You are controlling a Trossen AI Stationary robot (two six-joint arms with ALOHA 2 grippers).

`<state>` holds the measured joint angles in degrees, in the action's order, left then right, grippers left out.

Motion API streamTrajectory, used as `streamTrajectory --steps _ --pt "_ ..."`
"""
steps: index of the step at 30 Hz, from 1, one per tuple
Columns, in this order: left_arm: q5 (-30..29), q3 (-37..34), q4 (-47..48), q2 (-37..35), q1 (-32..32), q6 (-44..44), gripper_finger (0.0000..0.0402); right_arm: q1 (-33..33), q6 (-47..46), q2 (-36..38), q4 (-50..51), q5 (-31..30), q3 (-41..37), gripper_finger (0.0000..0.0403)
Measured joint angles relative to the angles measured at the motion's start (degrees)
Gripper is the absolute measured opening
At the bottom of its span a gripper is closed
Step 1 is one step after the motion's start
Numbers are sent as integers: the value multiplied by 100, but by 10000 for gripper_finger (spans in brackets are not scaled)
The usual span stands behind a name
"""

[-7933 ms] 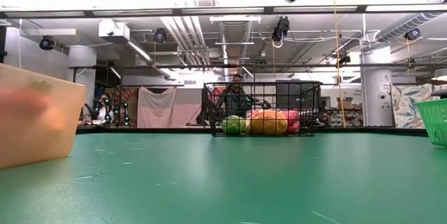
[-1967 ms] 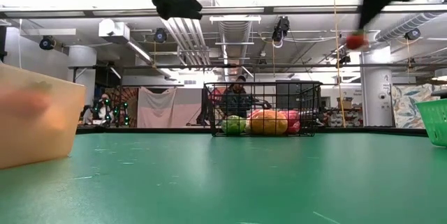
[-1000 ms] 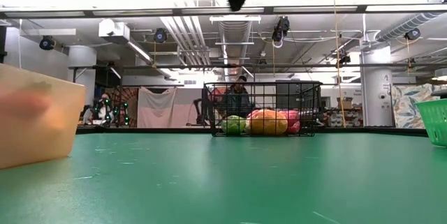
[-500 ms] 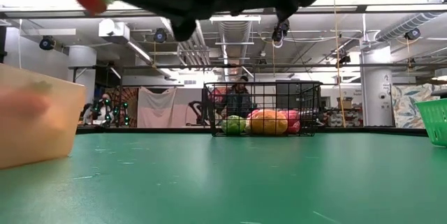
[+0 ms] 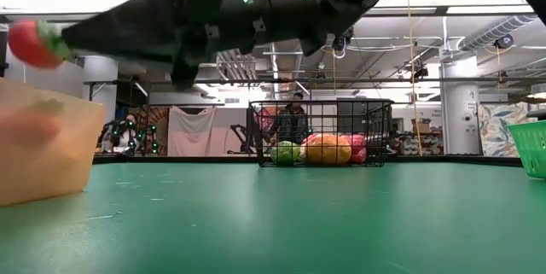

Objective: Sort produce into baskets
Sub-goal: Move the strawberry into the orange bin, then return to Home Position

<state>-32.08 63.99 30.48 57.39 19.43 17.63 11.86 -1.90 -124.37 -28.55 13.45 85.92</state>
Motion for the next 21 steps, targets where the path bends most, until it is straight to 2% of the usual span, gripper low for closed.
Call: streamTrajectory --steps 6,15,21 --pt "-1 0 2 14 82 22 206 0 -281 -144 98 -102 155 26" --pt "-24 0 1 44 114 69 206 2 -268 -101 566 -319 243 102" --pt "-48 0 3 53 158 151 206 2 308 258 964 -358 178 130"
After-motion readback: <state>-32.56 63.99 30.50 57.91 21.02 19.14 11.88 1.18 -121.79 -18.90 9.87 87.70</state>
